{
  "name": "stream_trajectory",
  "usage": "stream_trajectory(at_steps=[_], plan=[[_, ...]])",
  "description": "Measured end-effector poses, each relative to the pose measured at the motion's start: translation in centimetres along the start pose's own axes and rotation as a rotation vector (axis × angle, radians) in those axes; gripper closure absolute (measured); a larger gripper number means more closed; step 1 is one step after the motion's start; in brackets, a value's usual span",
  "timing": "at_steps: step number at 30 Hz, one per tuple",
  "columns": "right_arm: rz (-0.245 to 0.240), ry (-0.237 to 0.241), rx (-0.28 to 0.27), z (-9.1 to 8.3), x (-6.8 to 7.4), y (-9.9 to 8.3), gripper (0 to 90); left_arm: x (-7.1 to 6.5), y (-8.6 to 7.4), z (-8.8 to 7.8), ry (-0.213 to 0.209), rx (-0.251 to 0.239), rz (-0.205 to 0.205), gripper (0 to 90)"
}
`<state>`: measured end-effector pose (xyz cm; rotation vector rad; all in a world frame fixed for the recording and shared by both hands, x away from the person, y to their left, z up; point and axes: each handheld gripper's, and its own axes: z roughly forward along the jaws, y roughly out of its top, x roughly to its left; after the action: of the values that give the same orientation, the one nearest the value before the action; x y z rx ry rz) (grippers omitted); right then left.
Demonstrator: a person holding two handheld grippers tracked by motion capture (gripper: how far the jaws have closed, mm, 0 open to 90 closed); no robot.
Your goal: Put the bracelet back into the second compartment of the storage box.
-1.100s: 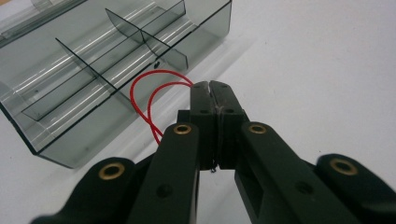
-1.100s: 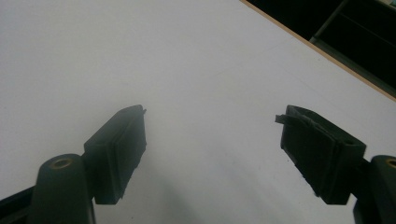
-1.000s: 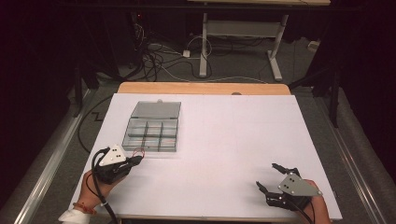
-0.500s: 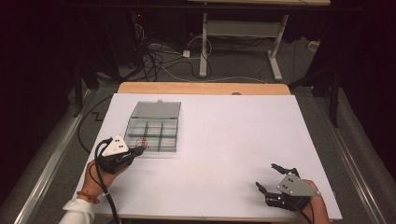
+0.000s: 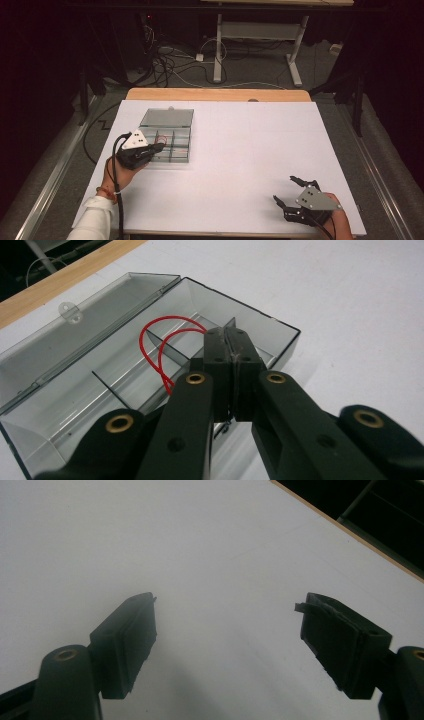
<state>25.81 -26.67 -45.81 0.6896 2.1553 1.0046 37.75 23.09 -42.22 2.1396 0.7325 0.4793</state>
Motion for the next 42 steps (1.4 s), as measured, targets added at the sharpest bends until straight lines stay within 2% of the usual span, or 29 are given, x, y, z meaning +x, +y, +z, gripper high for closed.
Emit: stream_trajectory(at_steps=[7,18,19,24,34,42], plan=[[-0.004,0.002,0.005,0.1,0.0,-0.1,23.2,1.0,0.5,1.0,-0.002,-0.009,-0.024,86.0],[-0.006,0.002,0.018,0.2,0.1,-0.2,23.2,1.9,1.5,2.1,-0.014,-0.015,-0.04,86.0],[-0.006,0.002,0.018,0.2,0.1,-0.2,23.2,1.7,1.6,2.5,-0.007,-0.041,-0.076,86.0],[-0.008,0.001,0.023,0.3,0.1,-0.1,23.2,1.9,1.8,3.4,0.009,-0.017,-0.08,86.0],[-0.011,0.004,0.034,0.5,0.3,-0.2,23.2,3.2,2.2,4.4,0.02,0.011,-0.123,86.0],[-0.012,0.009,0.04,0.5,0.3,-0.3,23.2,3.6,1.8,5.3,0.037,0.067,-0.142,85.9]])
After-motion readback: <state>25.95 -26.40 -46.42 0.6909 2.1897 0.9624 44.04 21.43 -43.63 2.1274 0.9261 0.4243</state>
